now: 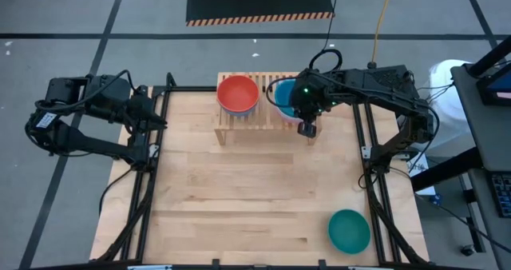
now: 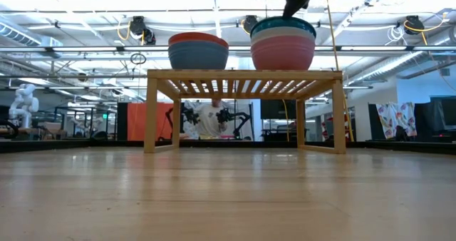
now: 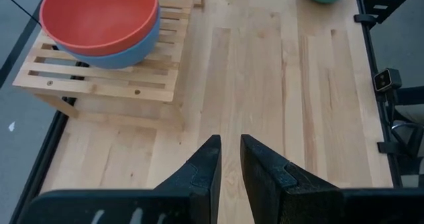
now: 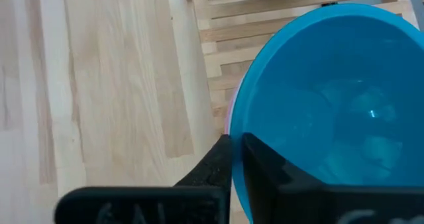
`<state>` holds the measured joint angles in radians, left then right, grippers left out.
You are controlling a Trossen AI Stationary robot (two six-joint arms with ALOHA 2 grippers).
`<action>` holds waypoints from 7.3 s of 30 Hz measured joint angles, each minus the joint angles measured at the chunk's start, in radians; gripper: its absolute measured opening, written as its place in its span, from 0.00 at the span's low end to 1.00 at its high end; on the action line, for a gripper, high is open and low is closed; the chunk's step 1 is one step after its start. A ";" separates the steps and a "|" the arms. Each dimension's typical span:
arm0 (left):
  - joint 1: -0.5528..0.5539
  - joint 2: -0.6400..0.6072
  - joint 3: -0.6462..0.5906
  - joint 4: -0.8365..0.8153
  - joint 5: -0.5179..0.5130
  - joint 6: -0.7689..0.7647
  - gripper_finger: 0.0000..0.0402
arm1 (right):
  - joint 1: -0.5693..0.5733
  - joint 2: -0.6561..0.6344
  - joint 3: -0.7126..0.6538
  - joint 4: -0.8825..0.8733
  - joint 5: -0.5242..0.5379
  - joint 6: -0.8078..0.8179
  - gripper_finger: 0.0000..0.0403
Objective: Place and stack bowls onto a shelf
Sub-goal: Stack the blue bowl on top of the white bowl on the shelf, then stack the green bowl on top of the orange bowl on the shelf
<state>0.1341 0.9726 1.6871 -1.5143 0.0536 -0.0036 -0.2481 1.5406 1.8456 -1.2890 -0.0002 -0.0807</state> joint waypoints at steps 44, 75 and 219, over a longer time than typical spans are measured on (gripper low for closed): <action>-0.007 0.091 0.000 0.046 0.053 -0.009 0.16 | 0.084 -0.422 0.000 0.066 -0.005 0.141 0.26; -0.371 0.712 0.000 0.842 -0.028 0.372 0.02 | 0.132 -0.459 0.000 0.103 -0.005 0.221 0.26; -0.369 1.474 0.657 0.858 0.029 0.798 0.23 | 0.481 -0.430 -0.668 -0.164 -0.555 0.791 0.26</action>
<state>-0.2348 2.4466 2.3438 -0.6565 0.0827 0.7944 0.2328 1.1110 1.1780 -1.4526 -0.5549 0.7105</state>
